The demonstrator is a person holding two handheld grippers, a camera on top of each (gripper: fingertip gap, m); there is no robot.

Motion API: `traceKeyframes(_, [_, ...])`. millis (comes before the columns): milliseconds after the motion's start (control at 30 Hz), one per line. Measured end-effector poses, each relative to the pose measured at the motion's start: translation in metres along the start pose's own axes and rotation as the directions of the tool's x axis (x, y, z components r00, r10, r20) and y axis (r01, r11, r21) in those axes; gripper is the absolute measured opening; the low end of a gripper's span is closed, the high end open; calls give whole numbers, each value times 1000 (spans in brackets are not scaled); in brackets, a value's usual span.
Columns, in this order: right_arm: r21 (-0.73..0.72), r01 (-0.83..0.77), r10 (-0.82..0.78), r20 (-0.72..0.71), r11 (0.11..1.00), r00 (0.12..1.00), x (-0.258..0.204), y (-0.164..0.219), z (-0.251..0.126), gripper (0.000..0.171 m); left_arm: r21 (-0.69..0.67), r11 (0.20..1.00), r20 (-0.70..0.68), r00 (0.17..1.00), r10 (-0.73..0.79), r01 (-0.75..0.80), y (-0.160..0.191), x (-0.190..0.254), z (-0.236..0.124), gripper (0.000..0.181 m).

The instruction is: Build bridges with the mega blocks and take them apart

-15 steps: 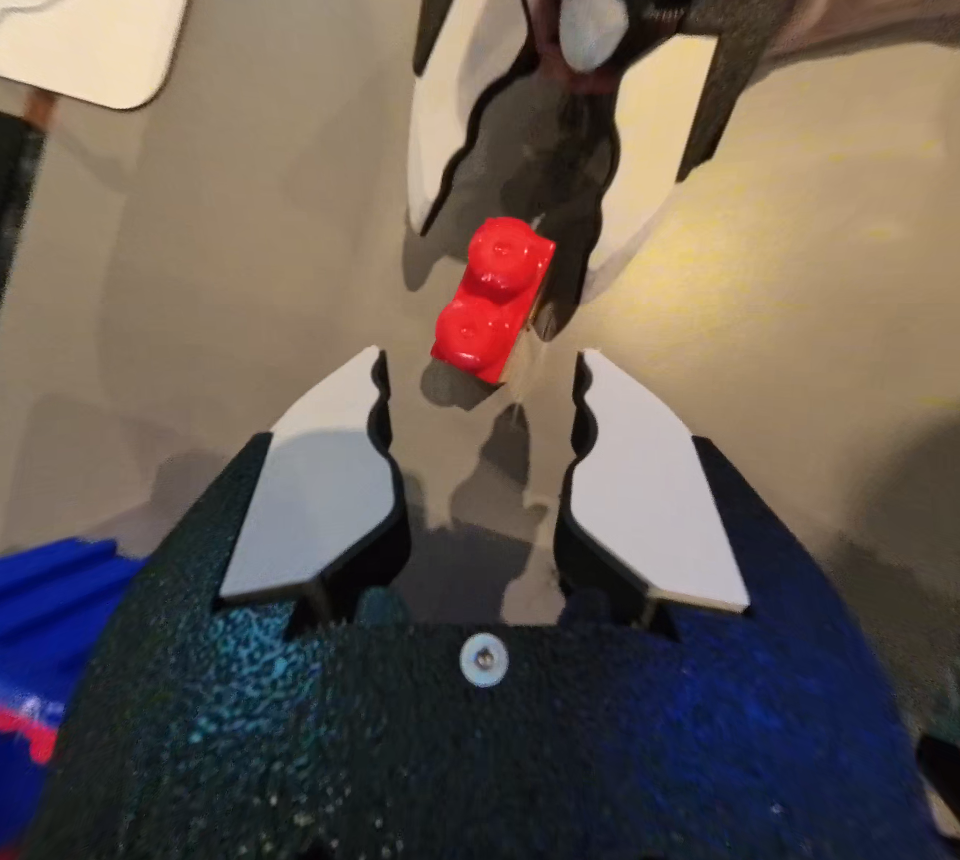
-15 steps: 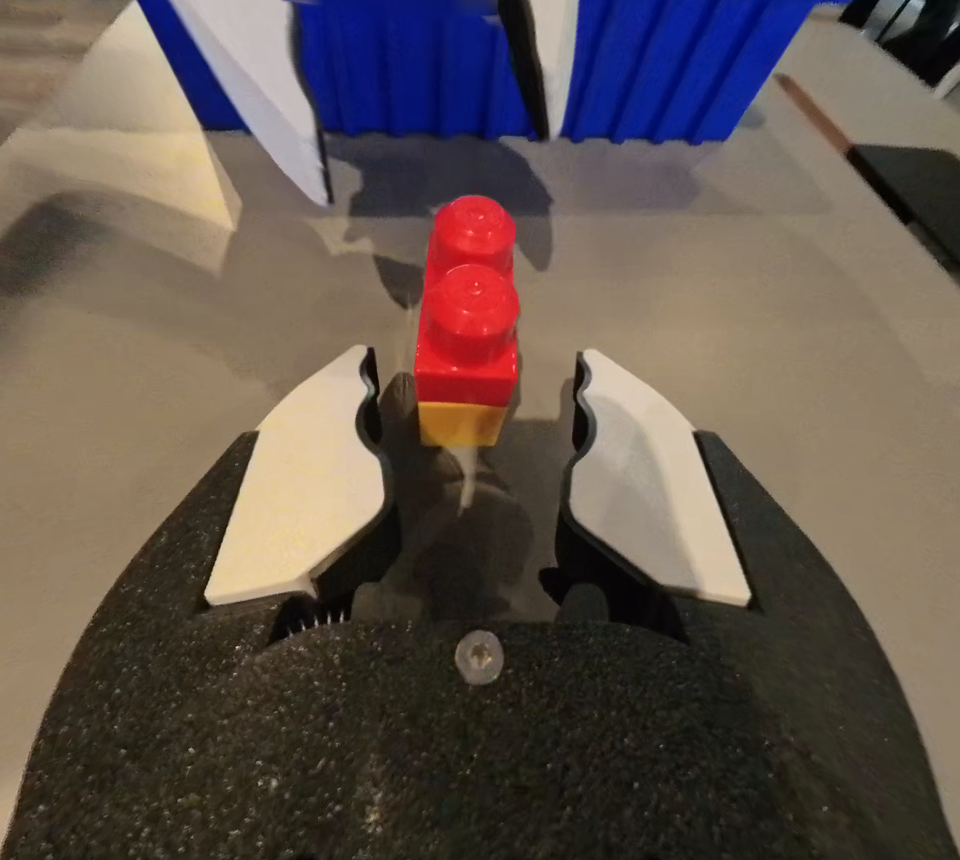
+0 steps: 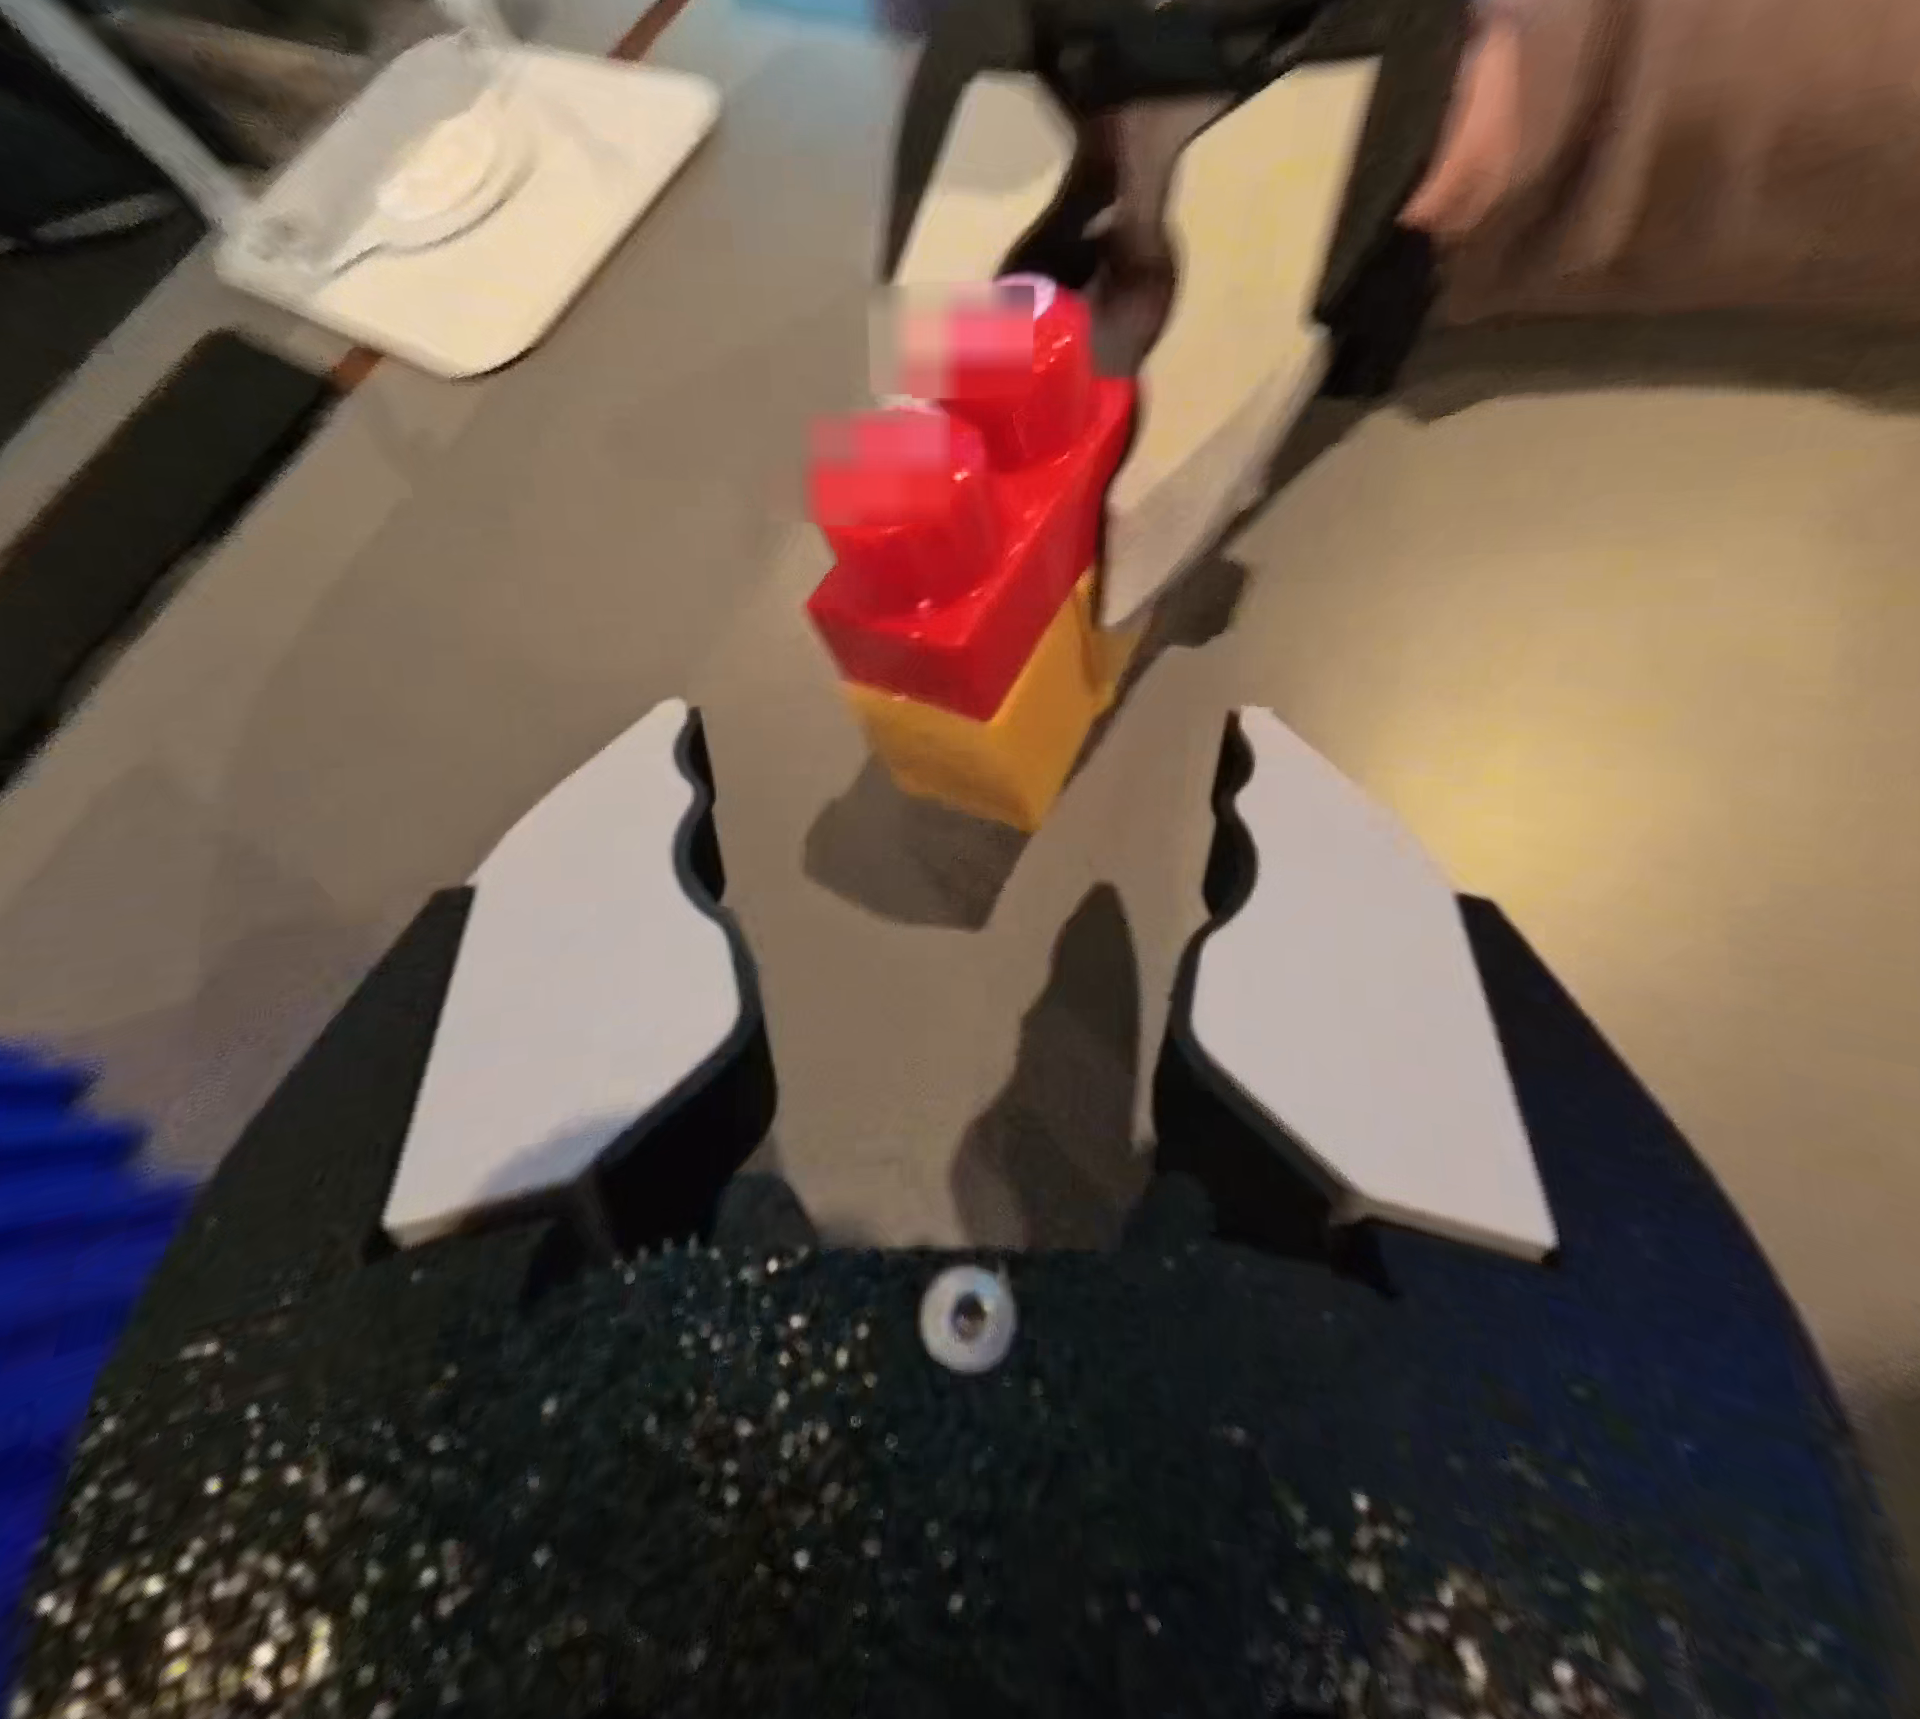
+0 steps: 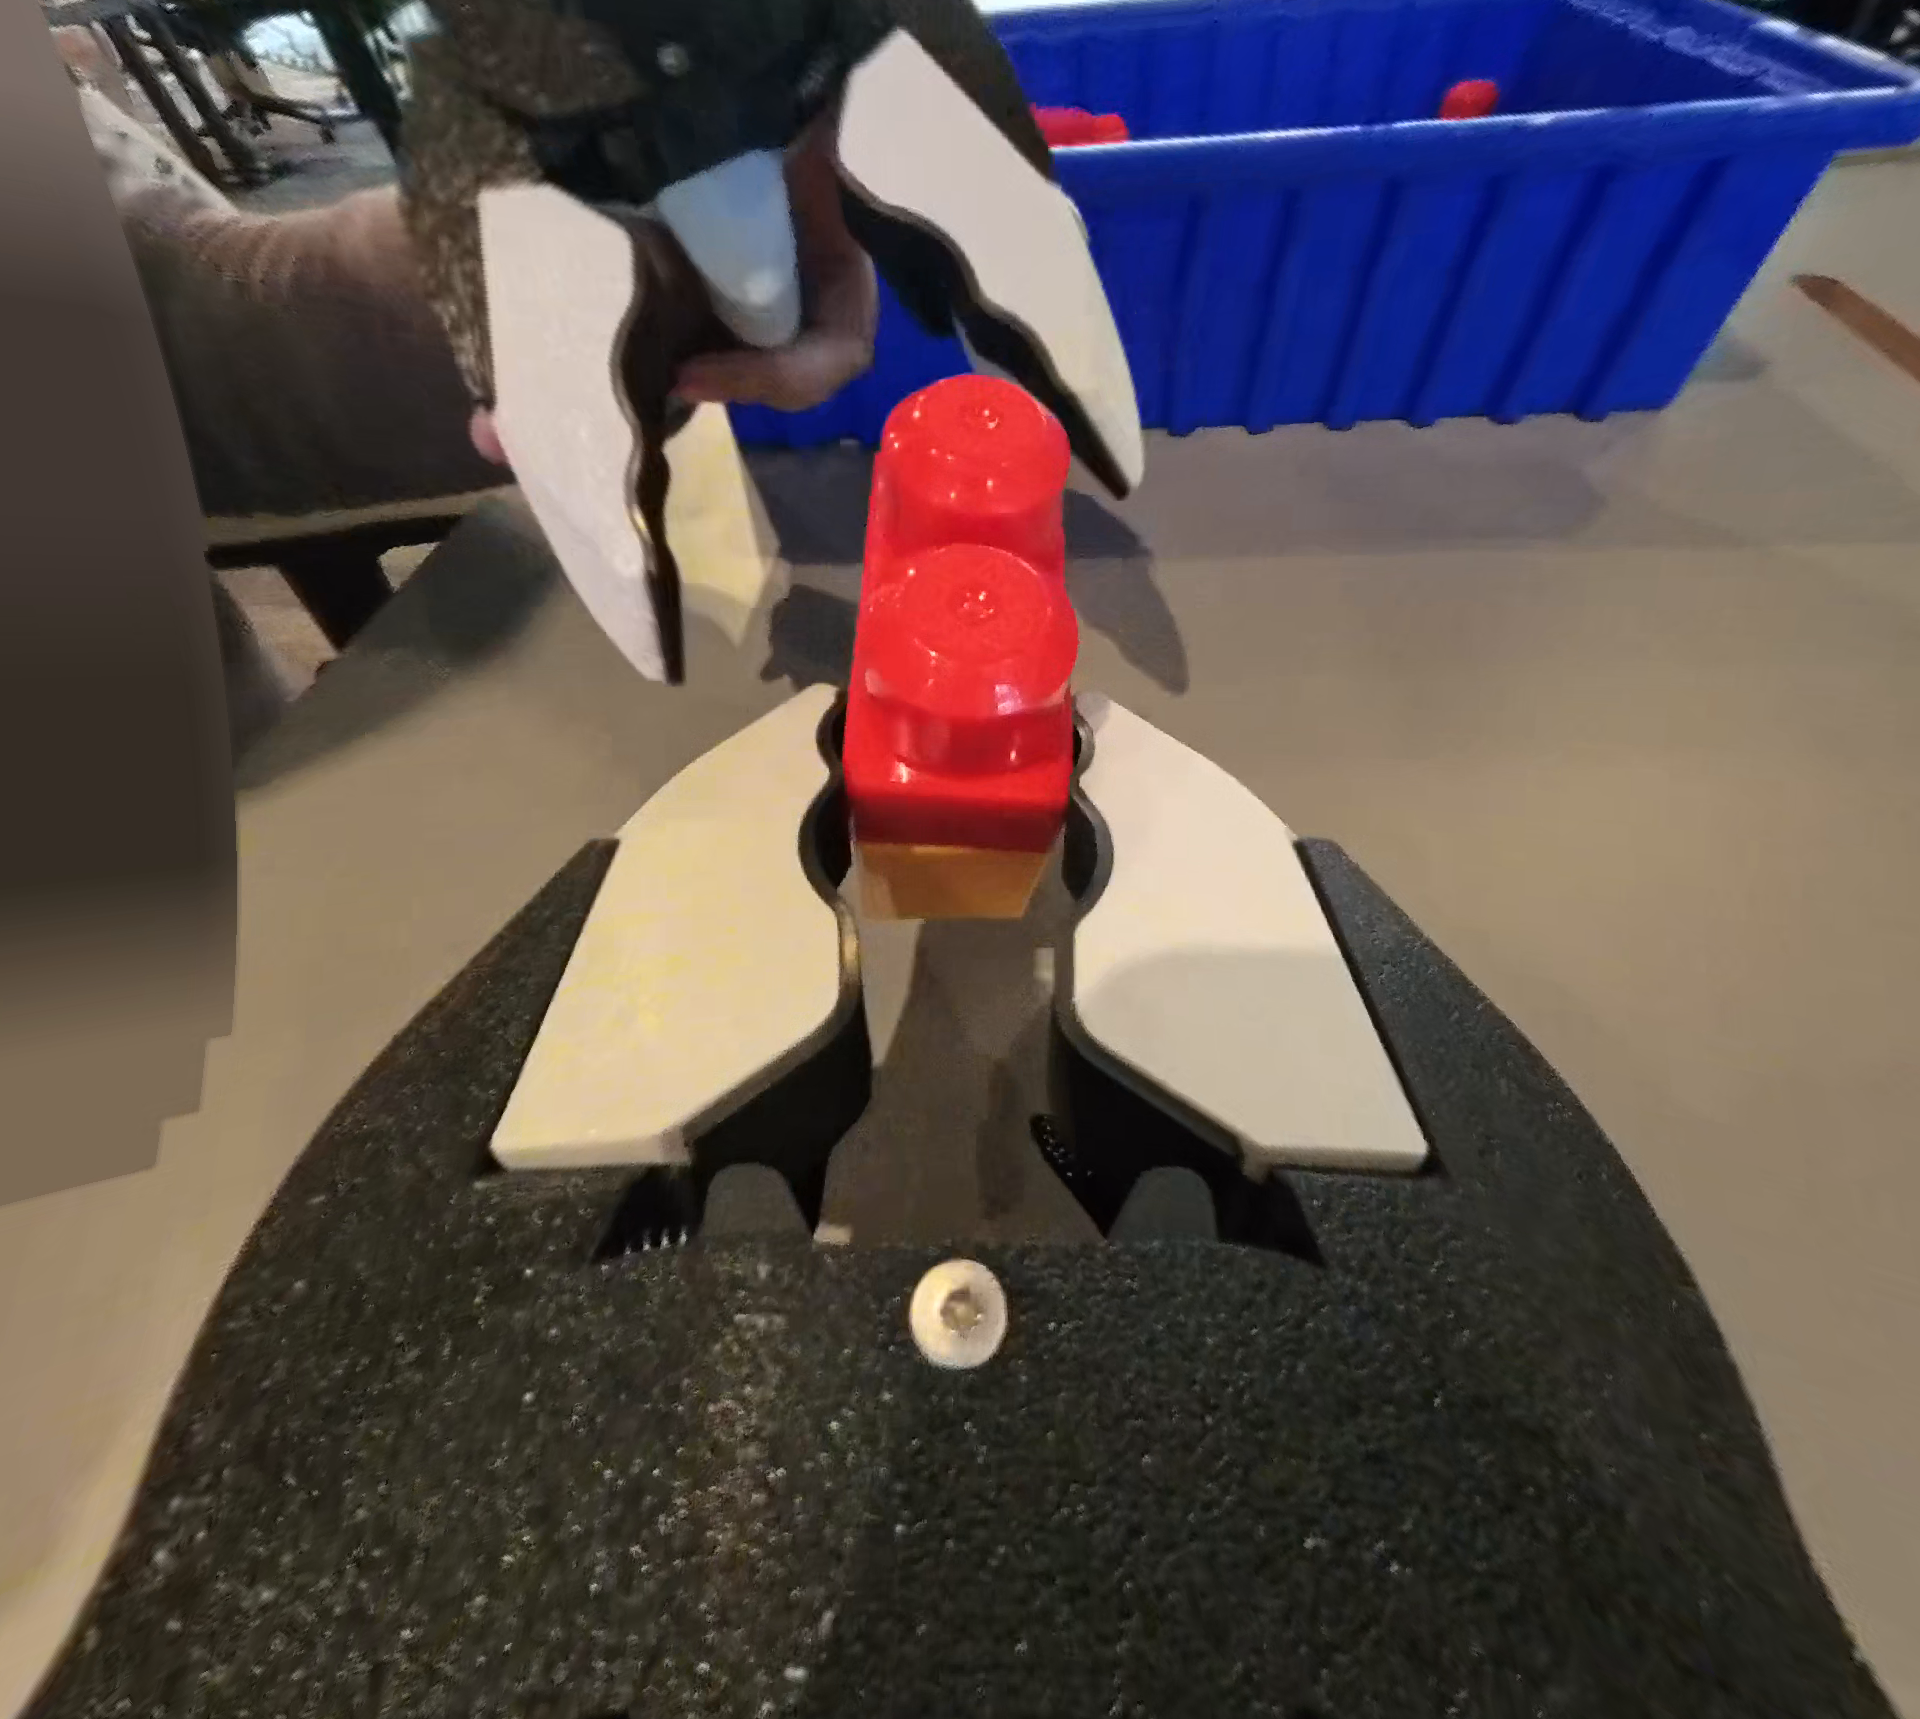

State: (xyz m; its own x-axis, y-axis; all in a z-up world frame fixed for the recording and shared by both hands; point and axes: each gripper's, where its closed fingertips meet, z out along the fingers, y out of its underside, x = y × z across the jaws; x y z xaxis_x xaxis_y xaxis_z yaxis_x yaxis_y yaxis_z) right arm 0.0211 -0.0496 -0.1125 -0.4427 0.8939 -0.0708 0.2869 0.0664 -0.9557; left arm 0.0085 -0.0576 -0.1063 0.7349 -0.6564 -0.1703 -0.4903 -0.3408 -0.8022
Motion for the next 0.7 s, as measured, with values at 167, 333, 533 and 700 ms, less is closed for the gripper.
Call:
traceKeyframes(167, [-143,123,-132,-51,982,990,-2,19,-6,38,47,997,-208,977,-51,62,11,16,12,75])
traceKeyframes(333, [-259,150,-162,-26,954,986,-3,37,-3,38,8,999,-256,966,-32,35,23,23,23,57])
traceKeyframes(533, [-286,105,-118,-28,952,993,-2,45,-5,48,-47,999,-284,958,-28,15,32,23,39,50])
traceKeyframes(700, [-311,17,-30,-38,950,999,-1,55,-16,54,-51,999,-301,953,-19,4,33,22,45,50])
